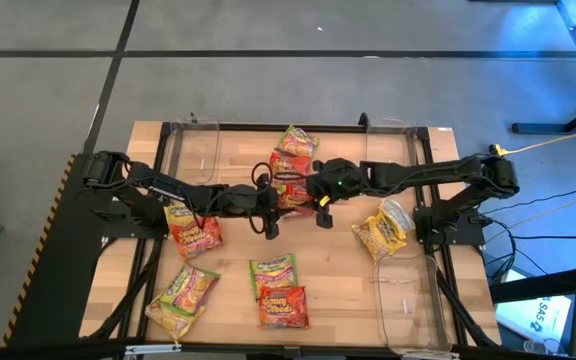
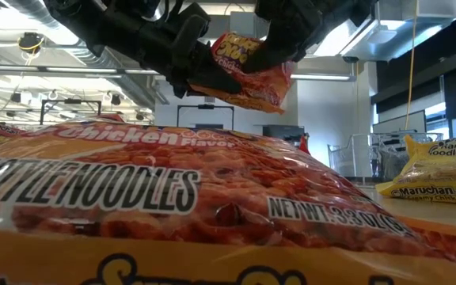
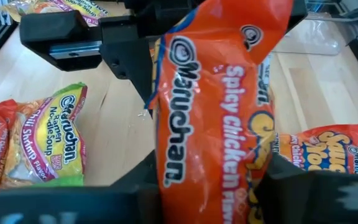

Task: Sort Maruchan noodles
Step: Put the orange noodle pack into the top right transparent bin

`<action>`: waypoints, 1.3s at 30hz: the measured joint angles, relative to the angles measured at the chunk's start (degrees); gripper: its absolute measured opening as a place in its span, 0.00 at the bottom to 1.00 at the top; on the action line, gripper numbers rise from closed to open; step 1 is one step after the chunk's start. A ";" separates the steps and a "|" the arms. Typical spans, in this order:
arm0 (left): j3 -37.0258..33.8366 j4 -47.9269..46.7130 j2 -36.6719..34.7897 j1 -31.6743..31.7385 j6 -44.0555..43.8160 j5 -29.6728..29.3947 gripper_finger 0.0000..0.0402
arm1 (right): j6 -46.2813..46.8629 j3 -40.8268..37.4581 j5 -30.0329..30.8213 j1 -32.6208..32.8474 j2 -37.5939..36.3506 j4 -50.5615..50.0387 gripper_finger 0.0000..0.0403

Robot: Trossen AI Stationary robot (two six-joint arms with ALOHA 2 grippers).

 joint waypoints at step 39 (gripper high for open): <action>0.00 -12.83 -8.55 -2.25 -1.80 0.06 0.39 | -32.49 -5.55 9.49 -46.30 -24.03 -31.46 0.26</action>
